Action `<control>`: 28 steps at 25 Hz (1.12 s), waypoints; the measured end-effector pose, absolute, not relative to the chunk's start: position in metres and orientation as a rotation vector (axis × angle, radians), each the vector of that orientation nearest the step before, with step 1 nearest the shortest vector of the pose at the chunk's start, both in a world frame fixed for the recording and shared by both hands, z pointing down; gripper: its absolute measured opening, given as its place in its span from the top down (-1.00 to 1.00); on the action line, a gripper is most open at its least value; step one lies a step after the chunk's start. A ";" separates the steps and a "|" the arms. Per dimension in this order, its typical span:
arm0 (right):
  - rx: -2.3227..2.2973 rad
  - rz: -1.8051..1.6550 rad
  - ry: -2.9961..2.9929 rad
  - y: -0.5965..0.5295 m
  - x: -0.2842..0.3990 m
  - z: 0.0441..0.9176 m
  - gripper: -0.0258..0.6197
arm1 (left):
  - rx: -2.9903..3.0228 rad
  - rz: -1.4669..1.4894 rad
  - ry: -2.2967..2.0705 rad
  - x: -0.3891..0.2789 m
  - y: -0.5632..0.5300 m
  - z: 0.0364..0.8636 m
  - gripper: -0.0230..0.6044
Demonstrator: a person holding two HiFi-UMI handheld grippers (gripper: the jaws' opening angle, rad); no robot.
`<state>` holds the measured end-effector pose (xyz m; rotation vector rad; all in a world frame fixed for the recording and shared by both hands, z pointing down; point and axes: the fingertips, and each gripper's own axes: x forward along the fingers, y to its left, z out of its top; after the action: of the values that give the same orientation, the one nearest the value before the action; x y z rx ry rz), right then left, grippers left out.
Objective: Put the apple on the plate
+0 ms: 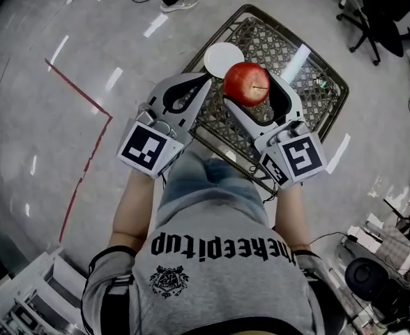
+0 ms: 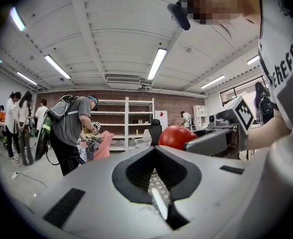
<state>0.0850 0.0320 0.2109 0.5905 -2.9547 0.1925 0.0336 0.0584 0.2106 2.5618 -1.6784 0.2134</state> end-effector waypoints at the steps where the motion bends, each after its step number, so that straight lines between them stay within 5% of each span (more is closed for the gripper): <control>1: 0.593 0.200 -2.956 0.028 0.084 0.212 -0.29 | 2.558 0.220 -1.670 0.033 0.055 0.213 0.87; 28: 1.046 0.289 -2.781 -0.049 0.011 0.227 -0.29 | 2.759 0.251 -1.245 -0.046 -0.032 0.213 0.87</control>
<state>0.0114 -0.0485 0.2266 1.0458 -2.7809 0.2893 -0.0461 -0.0316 0.2132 2.7593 -1.2450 0.2510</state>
